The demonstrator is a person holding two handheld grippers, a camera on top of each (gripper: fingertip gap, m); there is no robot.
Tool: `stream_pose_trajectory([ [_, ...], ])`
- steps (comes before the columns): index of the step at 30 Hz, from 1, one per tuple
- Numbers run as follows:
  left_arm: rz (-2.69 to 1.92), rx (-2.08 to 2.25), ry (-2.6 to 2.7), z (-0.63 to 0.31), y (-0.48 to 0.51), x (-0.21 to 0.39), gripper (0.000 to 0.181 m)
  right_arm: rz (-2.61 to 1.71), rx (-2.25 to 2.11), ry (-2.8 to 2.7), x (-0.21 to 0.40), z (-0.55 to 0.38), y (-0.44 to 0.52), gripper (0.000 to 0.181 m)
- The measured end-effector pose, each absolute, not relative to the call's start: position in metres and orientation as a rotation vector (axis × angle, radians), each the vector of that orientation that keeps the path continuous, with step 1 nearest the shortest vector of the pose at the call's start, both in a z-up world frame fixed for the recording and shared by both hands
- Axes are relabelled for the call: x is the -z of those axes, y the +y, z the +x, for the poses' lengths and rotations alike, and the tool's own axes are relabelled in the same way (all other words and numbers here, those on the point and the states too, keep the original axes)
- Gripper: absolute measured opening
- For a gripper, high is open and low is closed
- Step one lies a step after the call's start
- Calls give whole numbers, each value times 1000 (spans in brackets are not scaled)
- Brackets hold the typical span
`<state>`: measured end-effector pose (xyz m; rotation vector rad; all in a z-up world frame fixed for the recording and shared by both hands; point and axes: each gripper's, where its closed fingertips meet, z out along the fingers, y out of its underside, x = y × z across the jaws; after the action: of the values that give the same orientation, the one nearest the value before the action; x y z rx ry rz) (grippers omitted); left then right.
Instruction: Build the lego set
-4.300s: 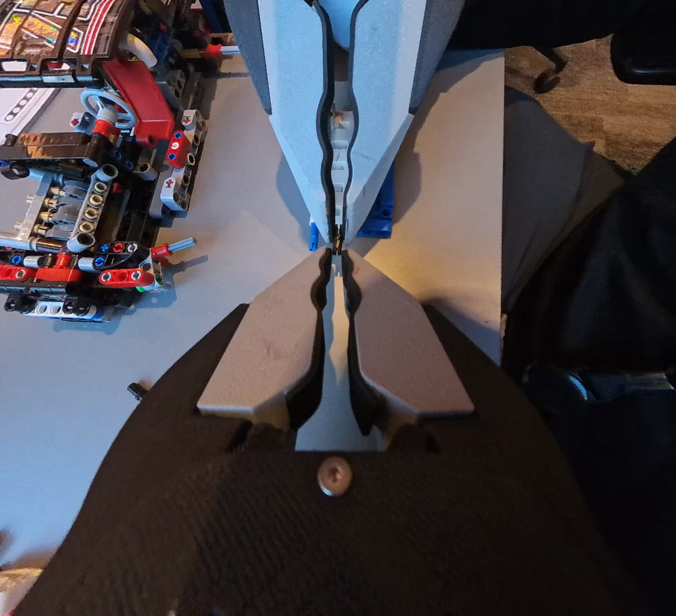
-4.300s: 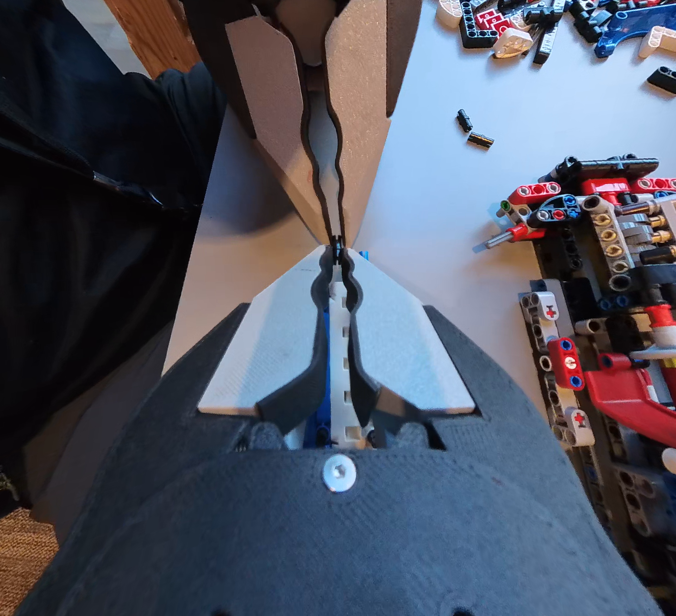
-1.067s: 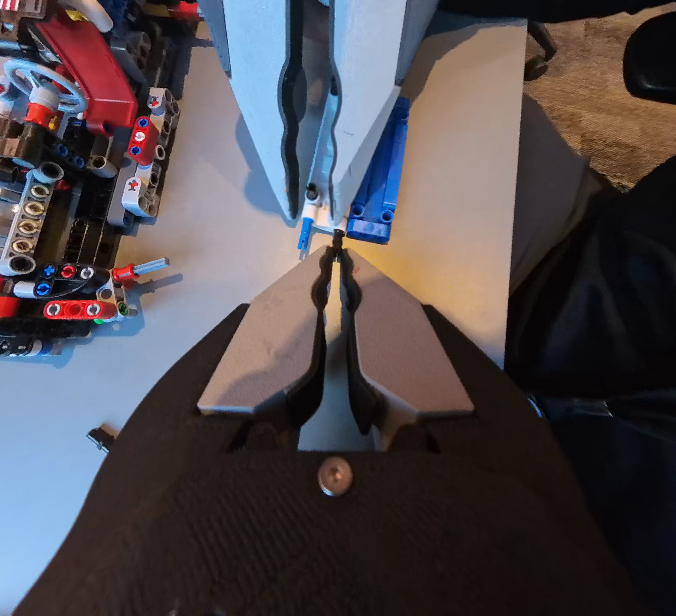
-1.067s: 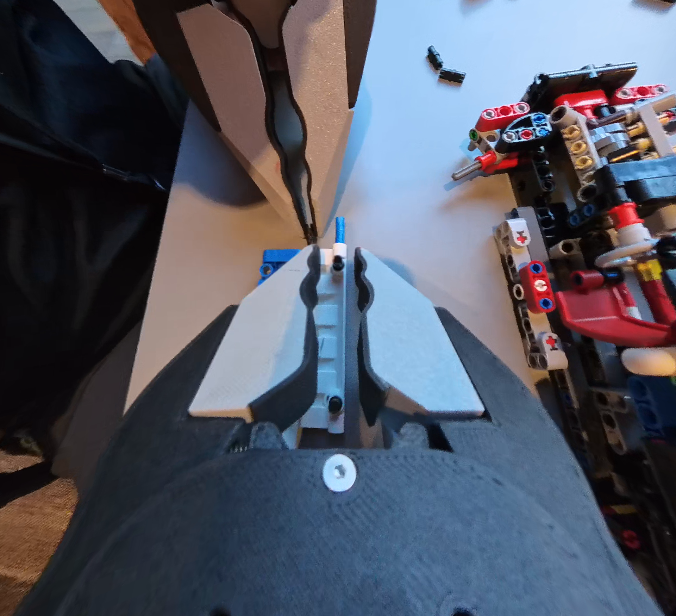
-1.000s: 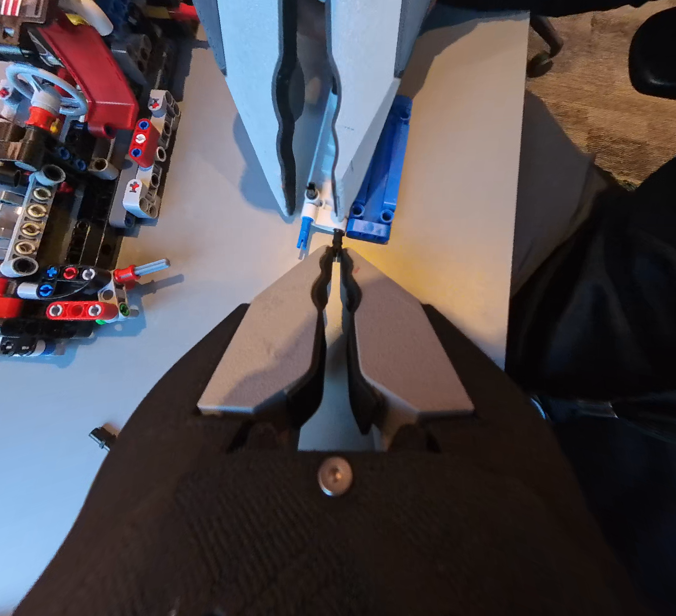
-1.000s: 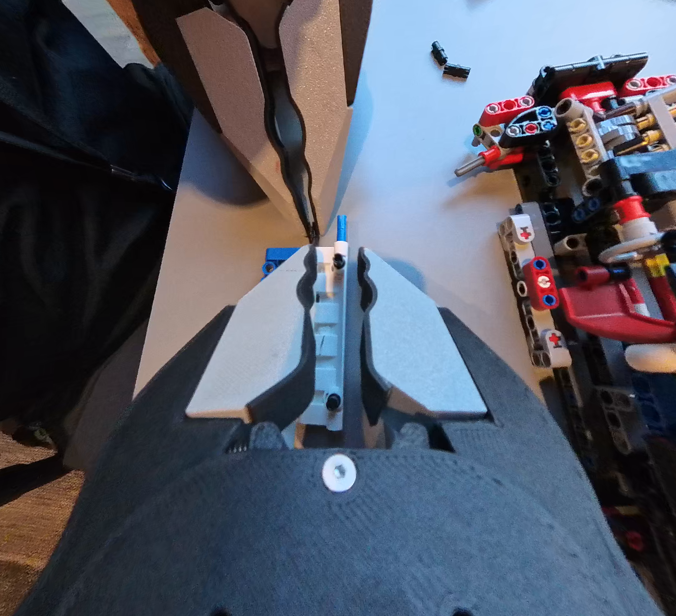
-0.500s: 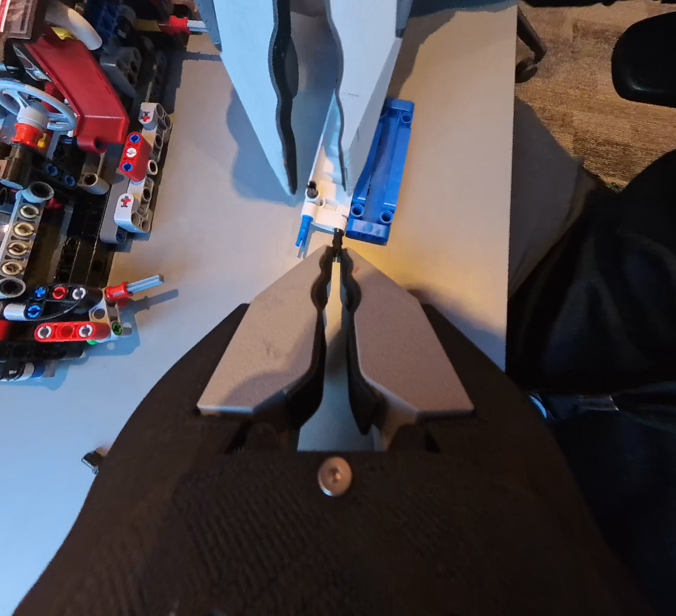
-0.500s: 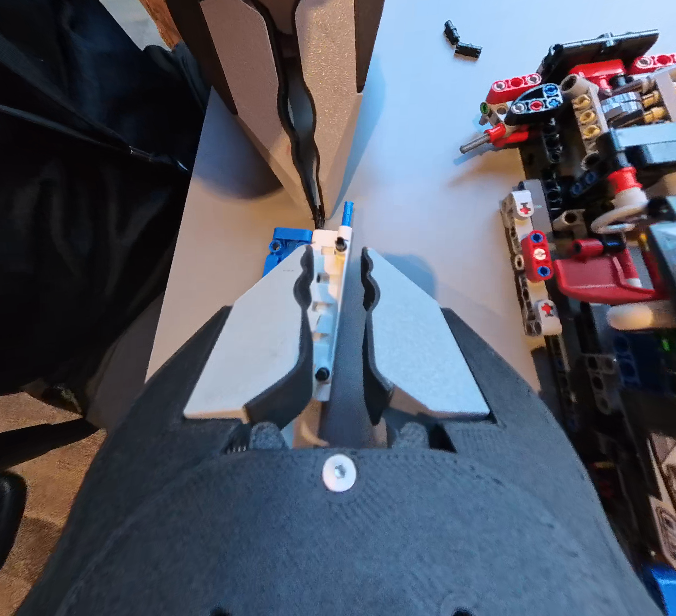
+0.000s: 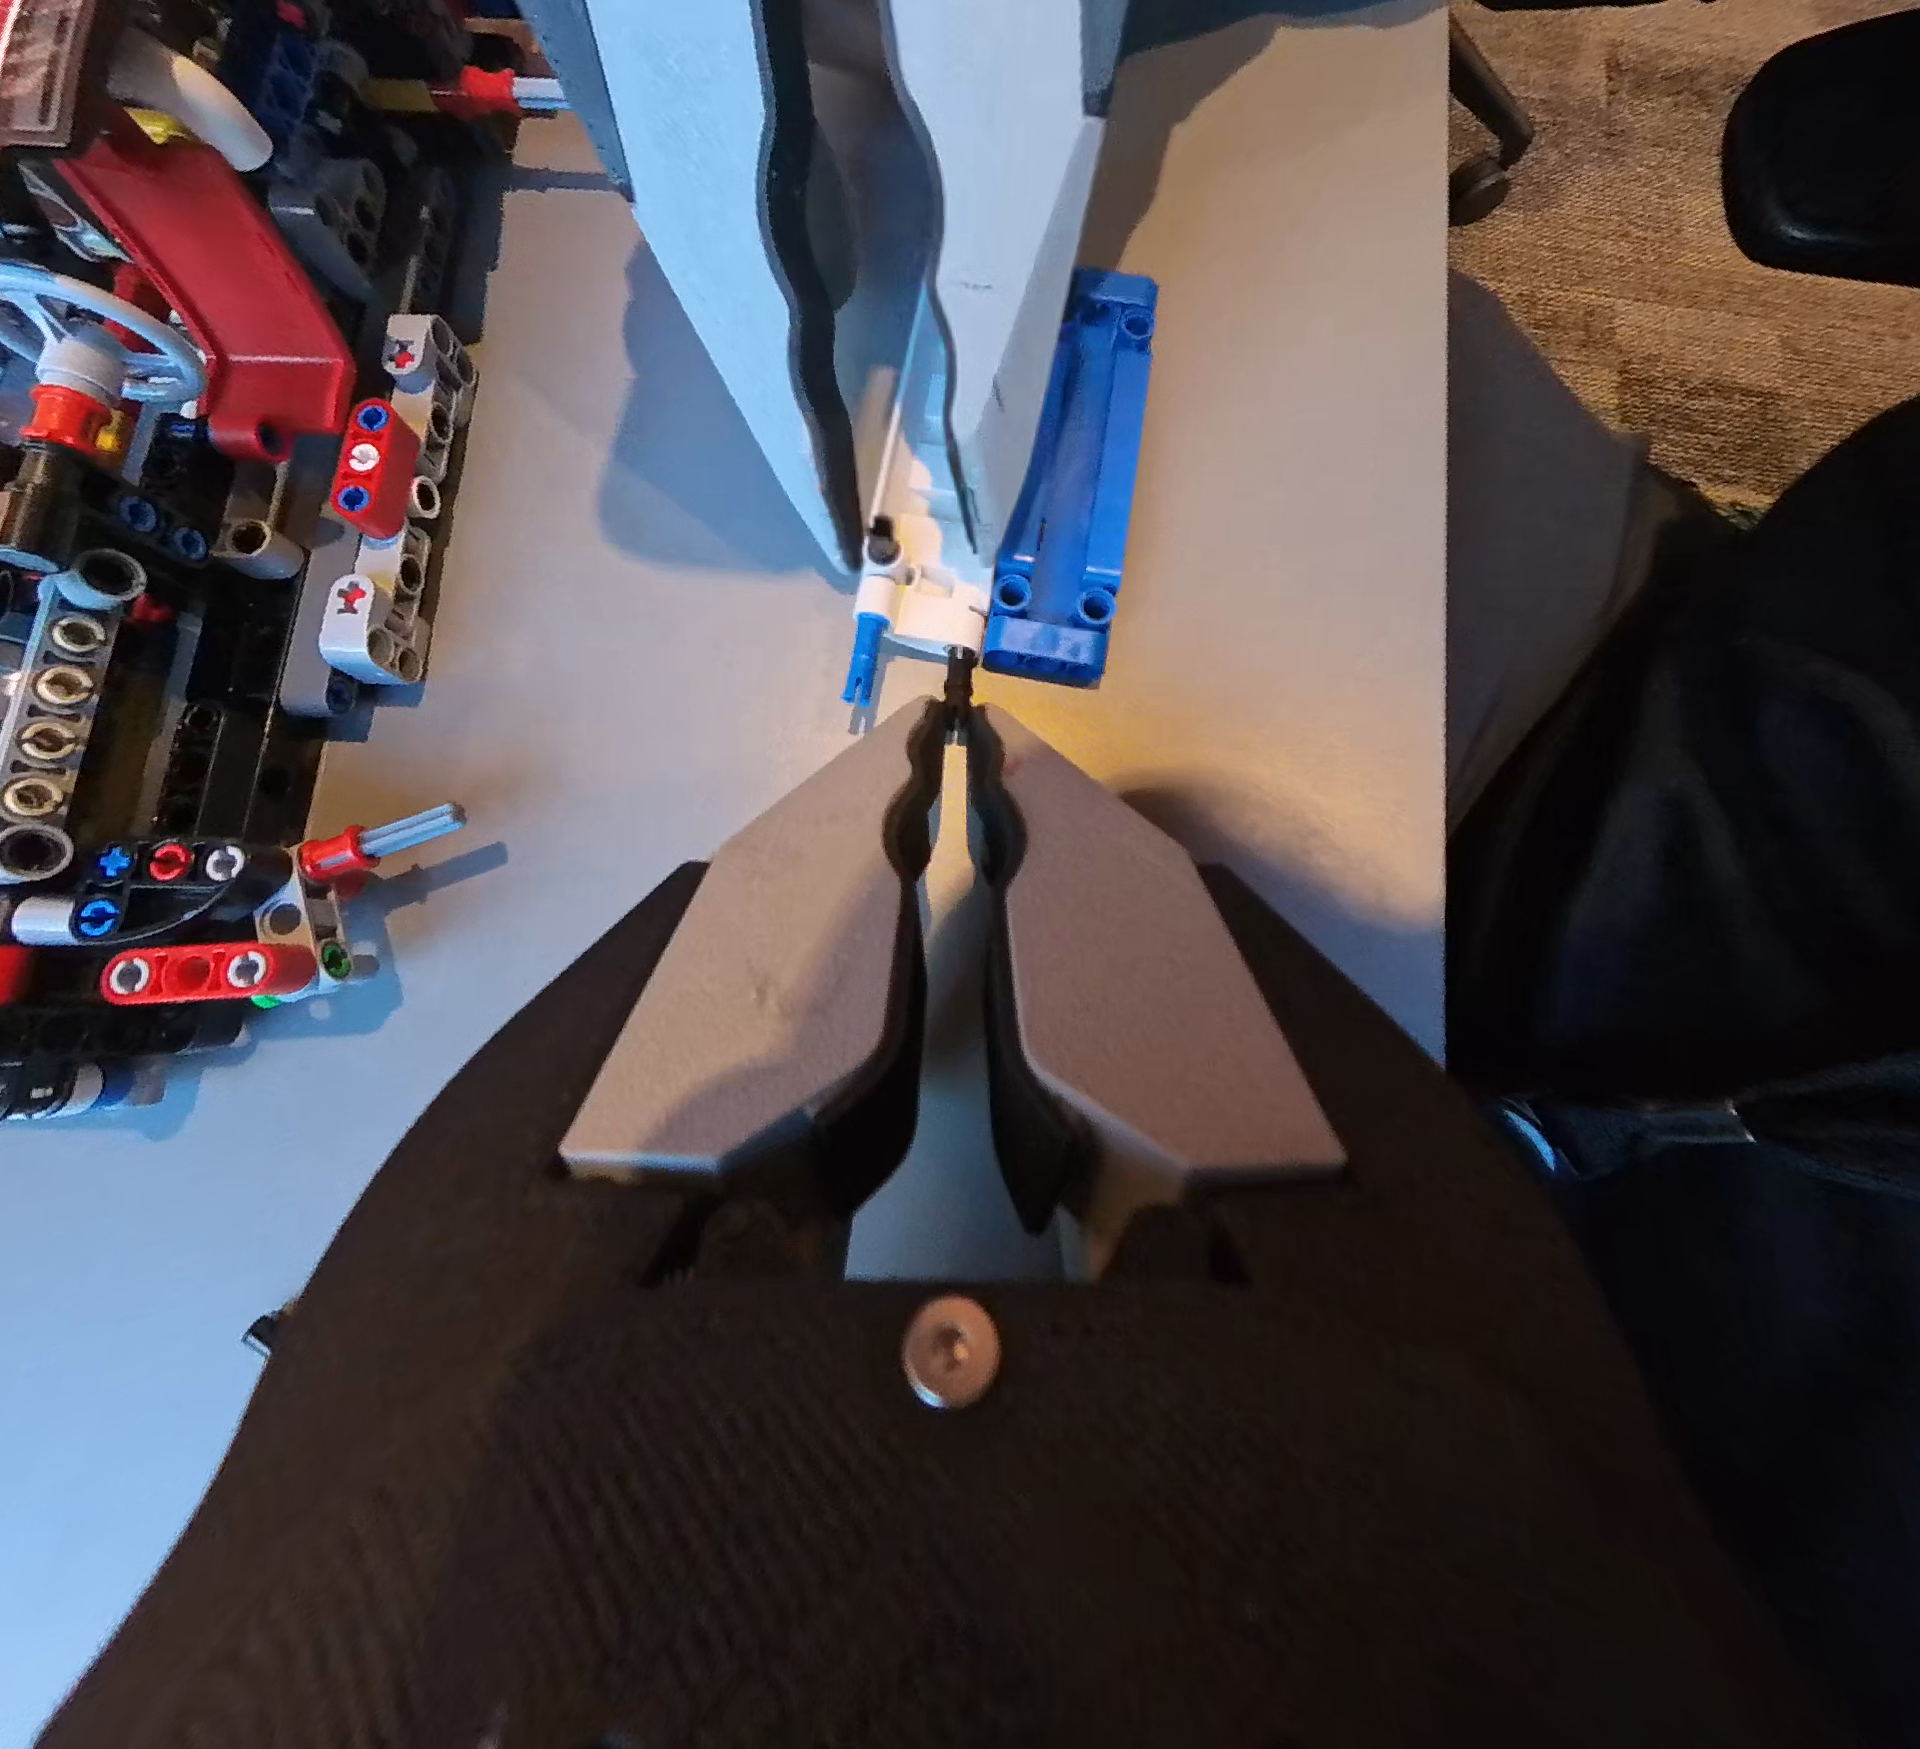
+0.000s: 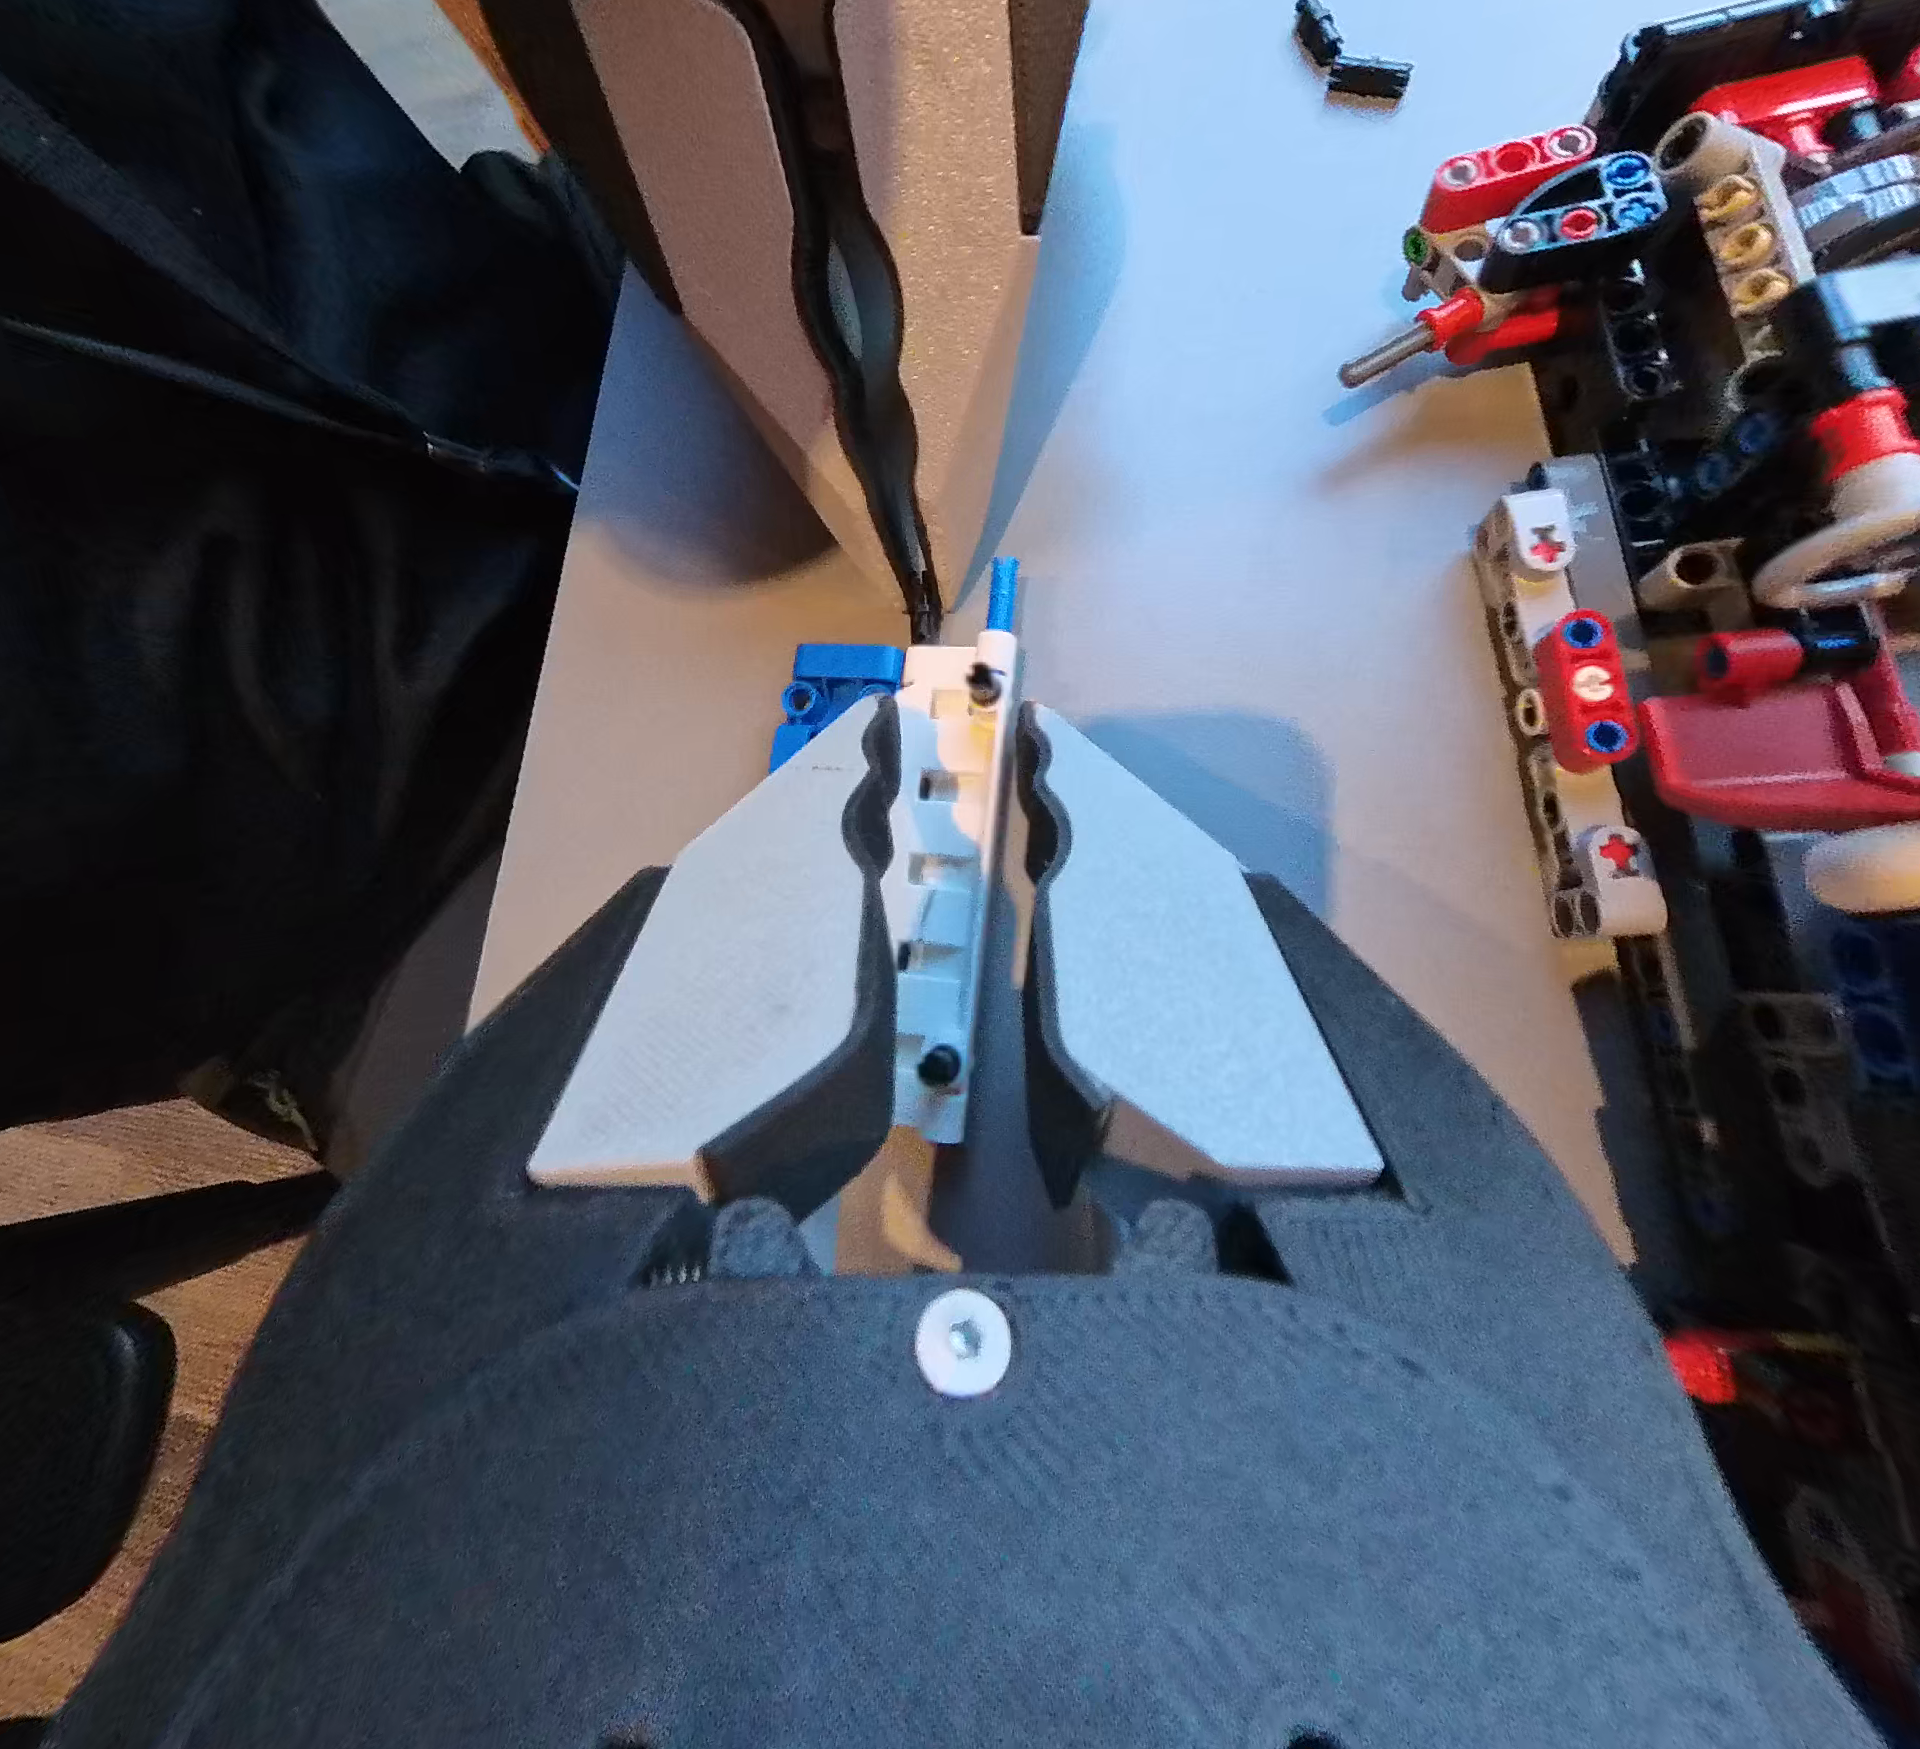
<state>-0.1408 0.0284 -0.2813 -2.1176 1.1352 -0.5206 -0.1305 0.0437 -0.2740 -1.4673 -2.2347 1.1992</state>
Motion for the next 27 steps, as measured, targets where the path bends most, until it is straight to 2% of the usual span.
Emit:
stream_pose_trajectory([
  [11, -2118, 524, 1135, -141, 29, 281, 2, -1470, -1095, -2244, 278, -135, 48, 9],
  [27, -2120, 548, 1147, -138, 29, 281, 2, -1419, -1066, -2256, 280, -135, 45, 8],
])
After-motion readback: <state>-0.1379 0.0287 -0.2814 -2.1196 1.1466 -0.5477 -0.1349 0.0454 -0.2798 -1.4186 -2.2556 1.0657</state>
